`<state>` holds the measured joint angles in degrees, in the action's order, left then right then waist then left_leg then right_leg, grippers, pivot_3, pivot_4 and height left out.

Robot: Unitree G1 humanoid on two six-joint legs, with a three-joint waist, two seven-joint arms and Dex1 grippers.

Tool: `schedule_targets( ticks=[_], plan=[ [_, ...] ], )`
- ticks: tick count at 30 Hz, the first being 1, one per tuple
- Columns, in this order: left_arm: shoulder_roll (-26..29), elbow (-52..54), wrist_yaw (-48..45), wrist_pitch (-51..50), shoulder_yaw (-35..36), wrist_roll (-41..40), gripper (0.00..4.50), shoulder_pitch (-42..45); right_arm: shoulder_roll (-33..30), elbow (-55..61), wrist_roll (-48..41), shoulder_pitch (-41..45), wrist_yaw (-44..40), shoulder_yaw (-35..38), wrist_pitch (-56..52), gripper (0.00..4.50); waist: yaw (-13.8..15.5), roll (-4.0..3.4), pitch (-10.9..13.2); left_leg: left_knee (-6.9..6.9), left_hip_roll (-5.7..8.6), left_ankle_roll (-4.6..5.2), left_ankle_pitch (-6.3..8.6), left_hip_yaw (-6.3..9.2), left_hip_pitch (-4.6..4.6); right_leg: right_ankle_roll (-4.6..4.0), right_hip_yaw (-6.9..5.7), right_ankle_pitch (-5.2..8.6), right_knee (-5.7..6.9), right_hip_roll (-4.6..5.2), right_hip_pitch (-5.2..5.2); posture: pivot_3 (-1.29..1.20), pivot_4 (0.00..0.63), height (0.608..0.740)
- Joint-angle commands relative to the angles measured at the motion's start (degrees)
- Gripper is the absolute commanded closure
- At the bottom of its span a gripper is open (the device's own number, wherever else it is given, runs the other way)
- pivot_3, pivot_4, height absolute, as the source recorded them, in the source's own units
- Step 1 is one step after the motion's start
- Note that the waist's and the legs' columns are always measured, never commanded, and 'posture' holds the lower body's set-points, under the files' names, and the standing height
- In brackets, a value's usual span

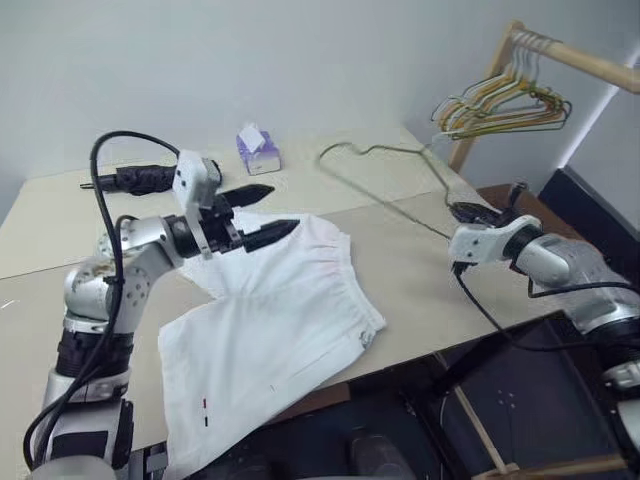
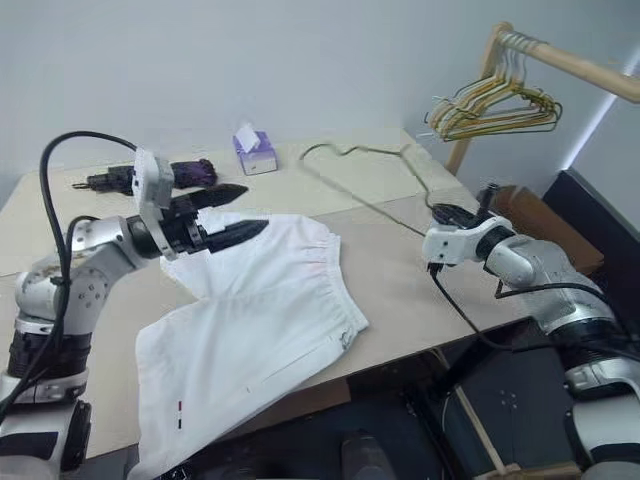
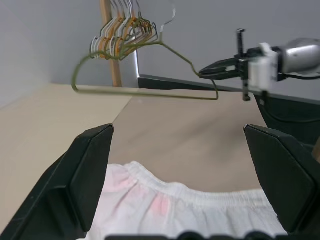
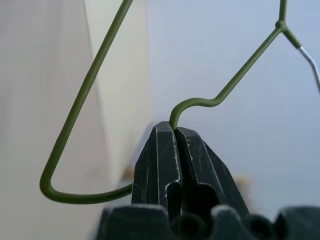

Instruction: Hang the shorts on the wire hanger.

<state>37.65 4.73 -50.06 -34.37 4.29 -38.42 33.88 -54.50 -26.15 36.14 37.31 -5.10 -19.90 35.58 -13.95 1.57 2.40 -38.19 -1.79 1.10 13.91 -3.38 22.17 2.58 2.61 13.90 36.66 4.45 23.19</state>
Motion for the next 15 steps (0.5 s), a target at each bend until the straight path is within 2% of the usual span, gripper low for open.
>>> schedule_targets(
  ticks=[1,4,6,13,15],
  plan=[
    [1.89,-1.70,-2.38,-2.50,0.49,-0.18,0.00,3.44,-2.42,-2.44,12.41,5.50,13.85,-1.89,10.41,4.47,-0.92,-0.01,0.01,0.00,0.05,0.00,0.00,0.00,0.02,0.00,0.01,0.00,0.02,0.04,0.02,-0.24,0.000,0.740],
    [2.75,-3.15,-4.78,-4.14,-1.40,0.81,0.00,5.19,-2.64,-2.98,20.31,9.87,23.08,-3.57,13.88,4.47,-1.57,-0.01,0.01,0.00,0.06,0.00,0.00,0.00,0.01,0.01,0.05,0.01,0.01,0.07,0.02,-0.24,0.000,0.740],
    [3.32,-3.49,-6.85,-4.41,-3.61,2.02,0.00,5.59,-2.29,-3.49,22.71,11.77,25.83,-4.38,15.73,4.47,-2.20,-0.01,0.01,0.00,0.06,0.00,0.00,0.01,0.00,0.02,0.05,0.01,-0.01,0.07,0.01,-0.25,0.000,0.740],
    [4.27,-4.80,-11.36,-3.84,-13.78,10.75,0.00,6.47,-0.41,-2.76,22.88,14.40,25.42,-4.67,19.50,4.47,-2.83,-0.01,0.00,0.00,0.08,0.01,0.00,0.05,-0.05,0.03,0.05,0.02,-0.01,0.10,-0.10,-0.25,0.000,0.740],
    [3.18,-6.01,-10.46,-4.01,-14.67,12.56,0.38,7.49,-0.23,-2.64,22.98,14.79,25.22,-4.71,19.77,4.50,-2.84,-0.01,0.01,0.00,0.07,0.02,0.01,0.05,-0.07,0.03,0.06,0.02,0.00,0.11,-0.10,-0.25,0.000,0.740]
  ],
)
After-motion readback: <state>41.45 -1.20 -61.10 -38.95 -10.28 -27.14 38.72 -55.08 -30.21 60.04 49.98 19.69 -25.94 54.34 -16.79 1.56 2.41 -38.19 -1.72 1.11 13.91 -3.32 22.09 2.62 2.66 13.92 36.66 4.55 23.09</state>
